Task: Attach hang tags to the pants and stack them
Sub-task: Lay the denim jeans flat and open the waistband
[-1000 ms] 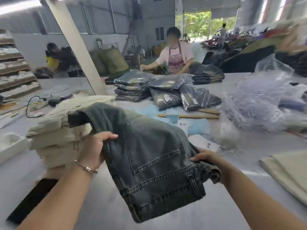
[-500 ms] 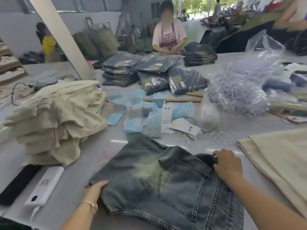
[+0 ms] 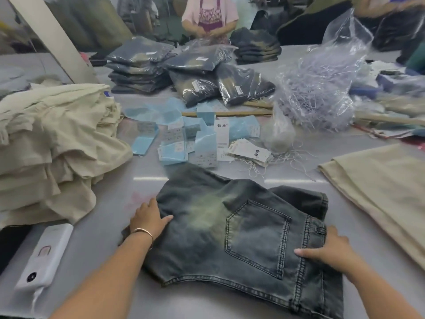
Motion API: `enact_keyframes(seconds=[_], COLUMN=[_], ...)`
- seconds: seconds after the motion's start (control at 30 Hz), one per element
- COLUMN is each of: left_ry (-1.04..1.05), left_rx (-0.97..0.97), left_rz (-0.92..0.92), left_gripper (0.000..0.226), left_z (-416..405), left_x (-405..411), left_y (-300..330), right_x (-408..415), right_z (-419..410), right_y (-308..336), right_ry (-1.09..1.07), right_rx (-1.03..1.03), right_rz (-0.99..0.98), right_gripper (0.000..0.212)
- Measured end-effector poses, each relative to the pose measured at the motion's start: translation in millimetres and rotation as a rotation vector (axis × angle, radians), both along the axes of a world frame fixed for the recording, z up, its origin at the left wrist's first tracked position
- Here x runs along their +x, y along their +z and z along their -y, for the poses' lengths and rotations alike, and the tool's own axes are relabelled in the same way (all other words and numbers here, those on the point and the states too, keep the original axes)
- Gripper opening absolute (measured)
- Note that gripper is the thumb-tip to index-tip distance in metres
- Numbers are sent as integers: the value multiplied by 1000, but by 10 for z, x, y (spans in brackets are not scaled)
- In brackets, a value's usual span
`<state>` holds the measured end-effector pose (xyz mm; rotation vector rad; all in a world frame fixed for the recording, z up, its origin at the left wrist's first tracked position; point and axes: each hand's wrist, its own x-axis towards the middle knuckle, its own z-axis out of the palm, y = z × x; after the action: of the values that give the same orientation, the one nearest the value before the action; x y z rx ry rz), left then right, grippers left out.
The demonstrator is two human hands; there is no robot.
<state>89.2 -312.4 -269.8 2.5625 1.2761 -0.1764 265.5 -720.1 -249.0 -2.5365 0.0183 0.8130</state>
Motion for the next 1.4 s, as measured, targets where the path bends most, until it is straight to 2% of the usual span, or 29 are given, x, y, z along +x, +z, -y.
enact_keyframes(seconds=[0.1,0.2,0.3,0.37,0.4,0.47,0.53,0.6,0.7,0.77,0.83,0.9,0.97,1.0,1.1,1.17,1.33,1.4], left_ry=[-90,-57,96,171,181,147,24,-168,-316,-314,-290,-236,-182,-161,-117,-74,-177,-120], left_rx=[-120,-7,60,57,86,203,315,300,149,-7,-383,-881,-1210,-1294,-1261,-1259,-1132,-1219], left_rz=[77,306,444,362,293,218,238,204,129,225,426,554,593,603,646,669,691,698], left_gripper=[51,31,31,37,42,53,64,63,52,39,17,3,5,8,16,10,25,20], left_z=[-39,-37,52,145,188,229,295,444,716,874,1101,1408,1674,1769,1914,1953,2033,2029], left_x=[73,-50,-312,-493,-560,-595,-518,-352,-87,74,224,364,510,580,750,800,854,858], left_y=[50,156,117,-1,-64,-139,-160,-153,-140,-83,19,167,260,289,376,429,476,480], right_x=[-15,18,101,138,110,13,-51,-87,-227,-381,-497,-562,-579,-576,-520,-483,-481,-448], right_z=[-95,-255,-336,-327,-321,-303,-297,-358,-572,-738,-865,-936,-945,-933,-827,-712,-560,-518], right_y=[42,138,200,174,163,131,127,222,365,392,368,328,306,307,355,382,308,281], right_ry=[-44,-35,-78,-182,-220,-214,-194,-176,-71,40,71,22,-5,-12,-67,-48,-9,-117], right_rx=[142,188,192,143,96,73,72,36,25,87,280,532,667,714,826,870,963,1061], right_rz=[74,371,579,479,365,187,209,362,609,669,591,431,308,252,109,35,-69,-154], right_gripper=[122,109,106,101,89,53,40,33,31,31,31,27,23,19,13,15,10,15])
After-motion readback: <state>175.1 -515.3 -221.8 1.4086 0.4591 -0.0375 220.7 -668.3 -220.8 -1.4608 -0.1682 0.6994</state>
